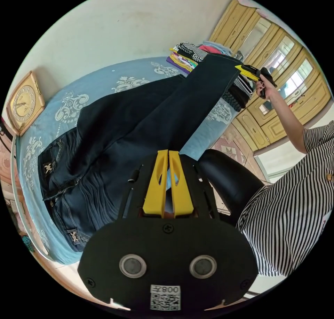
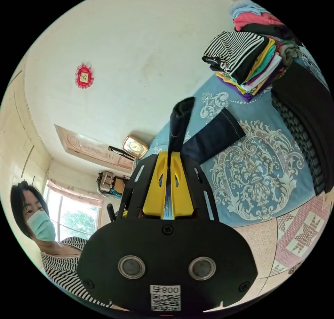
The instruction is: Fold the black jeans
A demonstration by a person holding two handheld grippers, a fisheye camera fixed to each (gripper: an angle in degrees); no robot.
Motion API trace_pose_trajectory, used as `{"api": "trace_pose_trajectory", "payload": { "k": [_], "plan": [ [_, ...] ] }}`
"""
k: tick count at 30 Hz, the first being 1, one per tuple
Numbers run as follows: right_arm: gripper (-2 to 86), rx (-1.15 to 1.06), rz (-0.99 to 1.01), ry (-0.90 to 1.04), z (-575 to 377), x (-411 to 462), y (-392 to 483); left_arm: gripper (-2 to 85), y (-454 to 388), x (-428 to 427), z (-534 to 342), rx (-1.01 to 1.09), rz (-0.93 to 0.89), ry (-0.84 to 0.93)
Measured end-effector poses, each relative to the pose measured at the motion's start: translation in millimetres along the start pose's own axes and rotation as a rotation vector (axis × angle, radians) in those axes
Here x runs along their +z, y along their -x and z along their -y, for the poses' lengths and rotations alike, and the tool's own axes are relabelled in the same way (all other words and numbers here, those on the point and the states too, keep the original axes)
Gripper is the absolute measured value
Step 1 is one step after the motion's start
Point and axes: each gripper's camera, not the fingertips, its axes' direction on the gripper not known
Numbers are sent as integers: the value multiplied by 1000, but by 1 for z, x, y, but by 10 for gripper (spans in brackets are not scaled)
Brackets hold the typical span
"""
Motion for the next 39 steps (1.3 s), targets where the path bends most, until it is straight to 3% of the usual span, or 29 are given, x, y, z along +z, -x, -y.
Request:
{"api": "trace_pose_trajectory", "payload": {
  "k": [5,7,10,14,21,27,33,39],
  "plan": [
    [7,274,-76,43,-38,25,-86,5,-26,35,7,-42,-53,181],
    [7,492,-105,71,-68,43,-138,6,-32,40,10,-61,-73,247],
    [9,644,-17,-25,-100,50,-165,10,-44,11,13,-94,-98,223],
    [10,619,-78,-35,-106,56,-153,25,-42,-53,5,-207,-83,141],
    [11,364,-177,6,-93,113,-69,65,9,-163,-50,-643,60,-18],
    [9,-38,-251,318,-73,257,33,82,53,-234,-67,-897,186,-89],
    [10,-409,-299,596,-97,423,137,92,68,-275,-45,-938,269,-44],
    [48,-699,-222,665,-111,555,244,105,65,-298,-32,-937,289,10]
  ]
}}
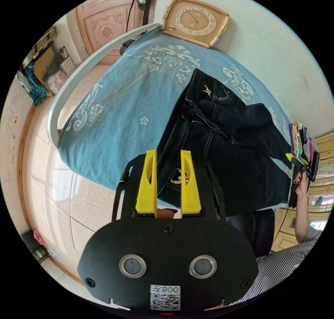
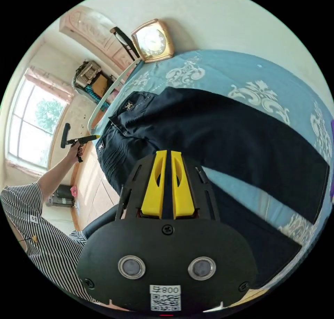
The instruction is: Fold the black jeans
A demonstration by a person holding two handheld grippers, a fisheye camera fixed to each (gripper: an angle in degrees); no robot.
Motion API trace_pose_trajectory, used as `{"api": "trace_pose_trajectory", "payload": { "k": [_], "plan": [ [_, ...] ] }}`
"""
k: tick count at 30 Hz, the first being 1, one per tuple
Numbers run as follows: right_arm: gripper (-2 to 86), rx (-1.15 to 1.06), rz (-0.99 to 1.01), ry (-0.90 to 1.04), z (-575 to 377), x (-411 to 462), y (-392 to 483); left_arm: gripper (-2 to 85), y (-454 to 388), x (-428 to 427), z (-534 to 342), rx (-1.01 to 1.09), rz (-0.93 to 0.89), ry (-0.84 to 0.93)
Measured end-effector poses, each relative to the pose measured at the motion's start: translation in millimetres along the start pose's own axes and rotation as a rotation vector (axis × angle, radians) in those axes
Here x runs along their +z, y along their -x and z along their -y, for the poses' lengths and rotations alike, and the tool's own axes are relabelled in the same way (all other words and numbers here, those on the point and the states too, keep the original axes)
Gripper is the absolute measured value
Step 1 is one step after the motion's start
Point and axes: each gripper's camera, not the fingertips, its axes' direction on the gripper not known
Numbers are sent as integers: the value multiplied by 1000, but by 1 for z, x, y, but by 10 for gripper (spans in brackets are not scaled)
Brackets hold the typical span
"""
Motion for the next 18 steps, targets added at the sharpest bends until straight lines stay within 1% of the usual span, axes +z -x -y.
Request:
{"api": "trace_pose_trajectory", "payload": {
  "k": [5,10,14,16,18],
  "plan": [
    [76,-171,-26,24,110,54,57,112,-10,-11,-3,11,-26,41],
    [90,-282,-111,123,208,136,105,110,-26,-33,-10,44,-14,33],
    [91,-300,-201,213,248,195,117,107,-43,-51,-18,68,32,19],
    [91,-296,-244,322,262,234,120,106,-50,-59,-22,82,49,10],
    [85,-314,-224,265,266,238,129,101,-53,-68,-27,72,41,-3]
  ]
}}
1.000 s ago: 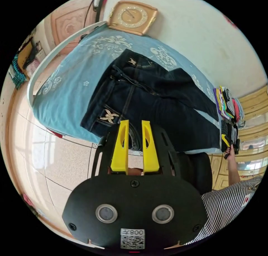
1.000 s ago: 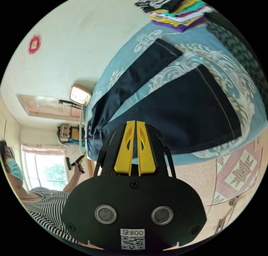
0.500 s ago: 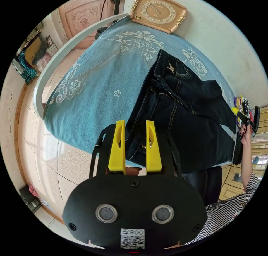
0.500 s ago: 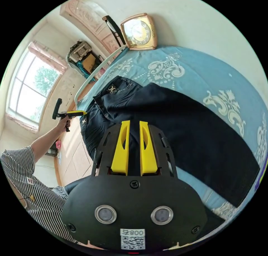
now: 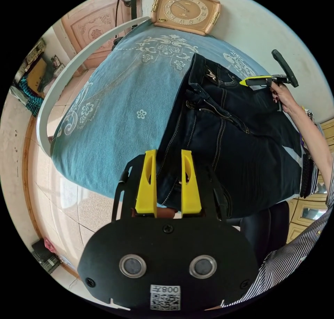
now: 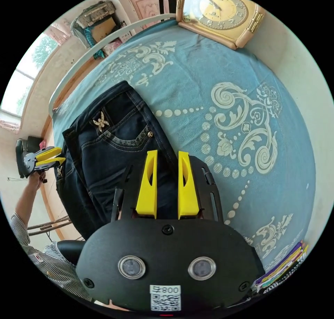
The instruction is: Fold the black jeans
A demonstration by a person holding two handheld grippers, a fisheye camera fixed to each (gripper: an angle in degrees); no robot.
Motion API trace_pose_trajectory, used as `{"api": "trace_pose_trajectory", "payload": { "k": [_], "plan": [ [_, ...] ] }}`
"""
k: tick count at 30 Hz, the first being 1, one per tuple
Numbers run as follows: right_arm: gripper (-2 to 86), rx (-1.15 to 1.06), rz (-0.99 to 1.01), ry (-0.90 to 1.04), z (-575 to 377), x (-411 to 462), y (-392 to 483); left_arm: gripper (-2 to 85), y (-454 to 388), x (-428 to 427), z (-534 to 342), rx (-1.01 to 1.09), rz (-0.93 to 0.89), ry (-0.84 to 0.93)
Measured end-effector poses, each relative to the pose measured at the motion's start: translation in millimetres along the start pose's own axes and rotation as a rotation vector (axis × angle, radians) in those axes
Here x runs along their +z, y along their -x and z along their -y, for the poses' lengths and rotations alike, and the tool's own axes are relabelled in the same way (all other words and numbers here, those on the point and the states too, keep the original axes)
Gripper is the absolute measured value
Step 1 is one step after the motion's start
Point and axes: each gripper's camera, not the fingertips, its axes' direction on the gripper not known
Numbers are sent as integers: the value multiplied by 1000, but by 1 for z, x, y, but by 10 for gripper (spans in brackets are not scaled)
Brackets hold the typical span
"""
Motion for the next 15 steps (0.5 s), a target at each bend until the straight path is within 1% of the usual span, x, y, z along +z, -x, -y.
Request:
{"api": "trace_pose_trajectory", "payload": {
  "k": [3,8,12,13,15],
  "plan": [
    [64,-29,-37,-14,11,7,16,85,-6,-12,-7,1,-6,-16],
    [23,-112,-107,17,31,9,44,39,-11,-37,-20,-33,-79,-59],
    [13,-186,-167,-107,47,-28,70,24,-16,-81,-40,-45,-149,-185],
    [11,-212,-191,-154,53,-42,79,23,-19,-86,-43,-37,-141,-198],
    [9,-238,-259,-185,64,-56,92,20,-31,-105,-52,-18,-97,-250]
  ]
}}
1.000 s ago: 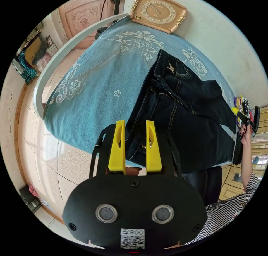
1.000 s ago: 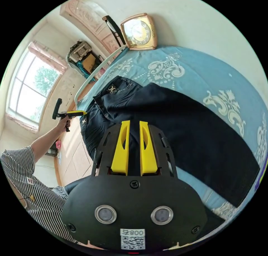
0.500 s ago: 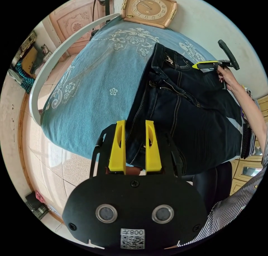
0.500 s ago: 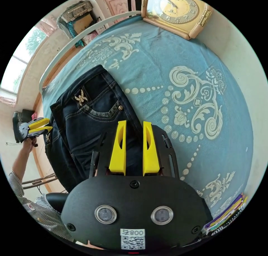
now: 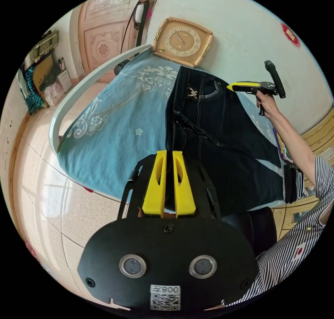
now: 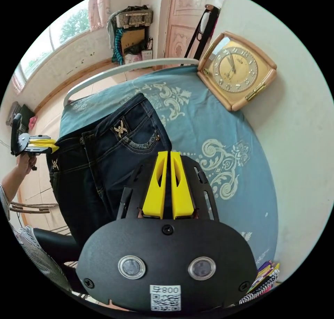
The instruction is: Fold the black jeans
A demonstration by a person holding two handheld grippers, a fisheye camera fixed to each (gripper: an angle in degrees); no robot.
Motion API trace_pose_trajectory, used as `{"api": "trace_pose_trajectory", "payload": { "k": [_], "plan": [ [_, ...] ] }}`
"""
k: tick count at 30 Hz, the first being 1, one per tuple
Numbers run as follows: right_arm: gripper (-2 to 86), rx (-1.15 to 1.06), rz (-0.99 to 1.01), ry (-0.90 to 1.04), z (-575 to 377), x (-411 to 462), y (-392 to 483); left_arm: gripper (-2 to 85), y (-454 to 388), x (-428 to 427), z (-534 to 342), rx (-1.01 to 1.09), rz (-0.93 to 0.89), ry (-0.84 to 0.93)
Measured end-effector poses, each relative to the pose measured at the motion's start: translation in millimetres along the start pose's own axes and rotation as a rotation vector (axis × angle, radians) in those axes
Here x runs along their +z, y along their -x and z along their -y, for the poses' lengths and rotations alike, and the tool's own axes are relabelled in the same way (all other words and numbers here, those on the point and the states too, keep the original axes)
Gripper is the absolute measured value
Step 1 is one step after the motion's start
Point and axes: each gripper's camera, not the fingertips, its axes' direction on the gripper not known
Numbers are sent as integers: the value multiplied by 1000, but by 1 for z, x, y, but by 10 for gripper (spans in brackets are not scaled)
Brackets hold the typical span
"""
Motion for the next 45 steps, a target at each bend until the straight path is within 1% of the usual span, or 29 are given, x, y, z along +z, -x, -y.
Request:
{"api": "trace_pose_trajectory", "payload": {
  "k": [2,4,6,8,9,11,14,16,18,20,21,24,26,29,32,35,37,42,45],
  "plan": [
    [8,-16,-67,-15,12,-2,4,19,-6,-7,-3,-9,19,-36],
    [7,12,-33,16,24,13,-1,20,-7,-3,-4,-33,40,-33],
    [7,43,3,72,28,36,-7,22,-5,13,-6,-70,84,16],
    [7,98,-10,125,25,57,-11,25,-3,18,-9,-103,134,41],
    [7,141,-45,122,20,66,-13,30,-2,18,-12,-120,124,54],
    [9,154,-30,99,10,71,-13,39,-2,13,-18,-122,58,35],
    [29,168,170,-13,-7,68,-6,62,-8,7,-26,-103,-24,0],
    [52,142,347,-84,-13,68,15,68,-17,10,-27,-80,-32,4],
    [62,83,409,-112,-11,73,42,71,-32,18,-24,-38,-6,27],
    [66,-3,411,-93,-4,81,70,73,-42,23,-18,-1,16,27],
    [69,-48,378,-73,0,88,87,74,-48,25,-14,25,30,16],
    [74,-110,335,-6,6,110,111,80,-57,32,2,79,62,6],
    [73,-104,367,12,7,120,114,84,-59,42,11,102,95,29],
    [56,-98,311,43,4,134,115,87,-59,62,21,114,119,91],
    [33,-90,306,39,1,141,111,84,-55,76,24,84,87,139],
    [19,-70,322,15,-5,143,102,74,-52,77,22,73,51,127],
    [14,-20,383,-34,-13,139,88,60,-53,72,21,74,34,100],
    [10,105,516,-152,-37,125,51,30,-65,64,20,132,68,46],
    [9,113,547,-233,-52,114,41,25,-67,62,25,140,55,2]
  ]
}}
